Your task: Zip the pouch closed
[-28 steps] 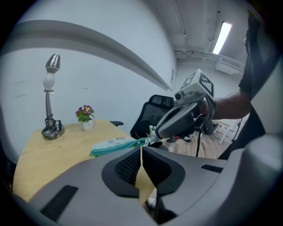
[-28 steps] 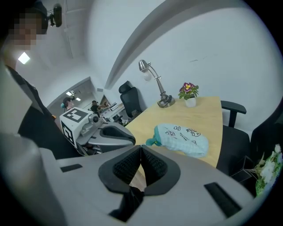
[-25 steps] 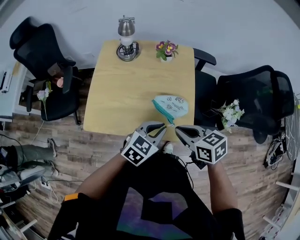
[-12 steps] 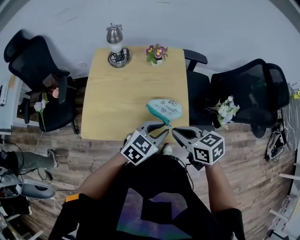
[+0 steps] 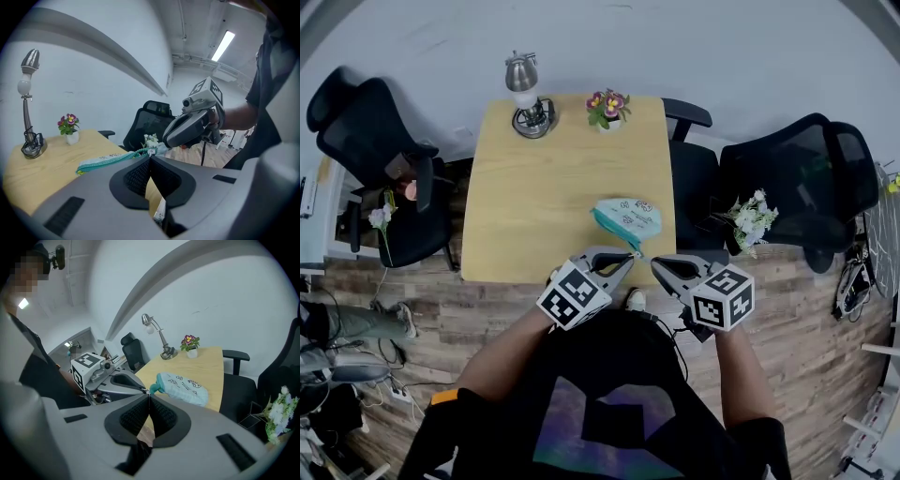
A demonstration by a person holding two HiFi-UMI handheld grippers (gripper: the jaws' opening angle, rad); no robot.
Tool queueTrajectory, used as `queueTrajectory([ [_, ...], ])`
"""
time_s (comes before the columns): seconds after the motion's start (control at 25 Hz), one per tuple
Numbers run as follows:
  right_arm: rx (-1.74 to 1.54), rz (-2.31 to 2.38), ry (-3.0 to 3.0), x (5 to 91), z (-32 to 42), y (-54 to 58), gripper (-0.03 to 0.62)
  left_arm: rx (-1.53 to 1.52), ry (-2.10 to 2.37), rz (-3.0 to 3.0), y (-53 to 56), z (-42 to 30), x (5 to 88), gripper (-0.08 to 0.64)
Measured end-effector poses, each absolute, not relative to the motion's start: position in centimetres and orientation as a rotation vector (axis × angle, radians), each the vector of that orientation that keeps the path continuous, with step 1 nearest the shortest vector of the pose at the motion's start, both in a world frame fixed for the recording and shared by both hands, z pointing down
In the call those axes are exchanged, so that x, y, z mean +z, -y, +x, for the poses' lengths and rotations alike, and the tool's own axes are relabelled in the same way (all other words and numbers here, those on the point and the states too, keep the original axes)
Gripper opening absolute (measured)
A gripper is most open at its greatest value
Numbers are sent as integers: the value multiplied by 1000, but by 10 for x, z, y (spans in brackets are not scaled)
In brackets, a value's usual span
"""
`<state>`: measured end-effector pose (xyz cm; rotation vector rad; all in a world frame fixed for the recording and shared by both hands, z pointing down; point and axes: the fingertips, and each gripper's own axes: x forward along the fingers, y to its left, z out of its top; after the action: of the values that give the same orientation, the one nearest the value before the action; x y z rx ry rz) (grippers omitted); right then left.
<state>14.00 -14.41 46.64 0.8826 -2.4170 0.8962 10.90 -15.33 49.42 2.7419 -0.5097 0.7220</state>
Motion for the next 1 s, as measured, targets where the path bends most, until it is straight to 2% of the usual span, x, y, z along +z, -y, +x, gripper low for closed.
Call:
queueTrajectory([
  [0.32,863,900,2383,468,143,142,18,680,576,2649,169,98,497,8],
  [1.0,866,957,2313,481,164,132,18,843,862,2454,240,33,543,9],
])
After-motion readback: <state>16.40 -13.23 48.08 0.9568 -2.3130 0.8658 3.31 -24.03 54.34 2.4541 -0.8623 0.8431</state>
